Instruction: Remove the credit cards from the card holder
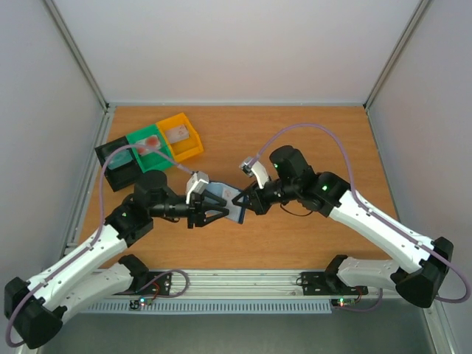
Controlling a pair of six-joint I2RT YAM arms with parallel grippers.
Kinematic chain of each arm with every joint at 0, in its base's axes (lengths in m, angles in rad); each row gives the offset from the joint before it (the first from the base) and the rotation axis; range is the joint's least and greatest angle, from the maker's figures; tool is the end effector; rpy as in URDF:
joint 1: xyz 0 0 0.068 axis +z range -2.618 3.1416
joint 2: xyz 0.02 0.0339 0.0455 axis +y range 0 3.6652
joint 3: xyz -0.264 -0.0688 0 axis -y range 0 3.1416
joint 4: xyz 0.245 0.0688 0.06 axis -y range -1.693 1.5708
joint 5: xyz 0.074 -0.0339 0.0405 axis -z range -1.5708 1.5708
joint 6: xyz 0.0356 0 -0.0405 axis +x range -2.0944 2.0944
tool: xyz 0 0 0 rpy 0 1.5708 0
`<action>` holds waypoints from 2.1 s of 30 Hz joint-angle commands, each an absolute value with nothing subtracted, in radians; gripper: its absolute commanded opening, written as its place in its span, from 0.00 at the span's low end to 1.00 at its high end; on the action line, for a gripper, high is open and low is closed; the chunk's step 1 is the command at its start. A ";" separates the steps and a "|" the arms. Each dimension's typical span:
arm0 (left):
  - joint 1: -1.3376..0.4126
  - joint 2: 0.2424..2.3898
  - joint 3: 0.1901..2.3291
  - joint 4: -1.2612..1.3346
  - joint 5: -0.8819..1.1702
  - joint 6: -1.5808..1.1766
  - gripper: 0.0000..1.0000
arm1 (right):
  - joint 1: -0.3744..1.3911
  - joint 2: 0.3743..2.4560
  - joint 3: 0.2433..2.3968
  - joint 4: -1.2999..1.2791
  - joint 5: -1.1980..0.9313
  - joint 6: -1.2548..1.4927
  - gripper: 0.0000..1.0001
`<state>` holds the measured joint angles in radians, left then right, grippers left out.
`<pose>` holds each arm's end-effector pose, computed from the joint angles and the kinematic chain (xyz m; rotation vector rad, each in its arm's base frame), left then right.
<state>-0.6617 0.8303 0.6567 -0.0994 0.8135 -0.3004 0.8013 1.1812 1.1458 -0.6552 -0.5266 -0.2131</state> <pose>0.1327 -0.1362 0.2986 0.9515 1.7566 -1.3916 0.1593 0.1902 0.3423 -1.3663 1.8604 0.9033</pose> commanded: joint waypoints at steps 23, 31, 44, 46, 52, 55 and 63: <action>-0.683 0.805 0.627 0.185 0.823 -0.331 0.47 | 0.827 1.133 1.129 -0.500 -0.875 -0.420 0.01; -0.676 0.735 0.681 -0.058 0.751 -0.231 0.55 | 0.810 1.101 1.127 -0.571 -0.772 -0.469 0.01; -0.560 0.676 0.732 -0.348 0.511 -0.054 0.99 | 0.806 1.066 1.164 -0.707 -0.852 -0.552 0.01; -0.554 0.676 0.726 -0.360 0.525 -0.050 0.99 | 0.805 1.060 1.165 -0.709 -0.865 -0.557 0.01; -0.551 0.660 0.667 -0.292 0.924 -0.025 0.99 | 0.805 1.067 1.176 -0.715 -0.873 -0.578 0.01; -0.551 0.672 0.636 -0.232 0.977 -0.029 0.97 | 0.805 1.083 1.186 -0.712 -0.887 -0.585 0.01; -0.551 0.662 0.628 -0.193 0.985 -0.055 0.04 | 0.804 1.096 1.207 -0.747 -0.870 -0.616 0.02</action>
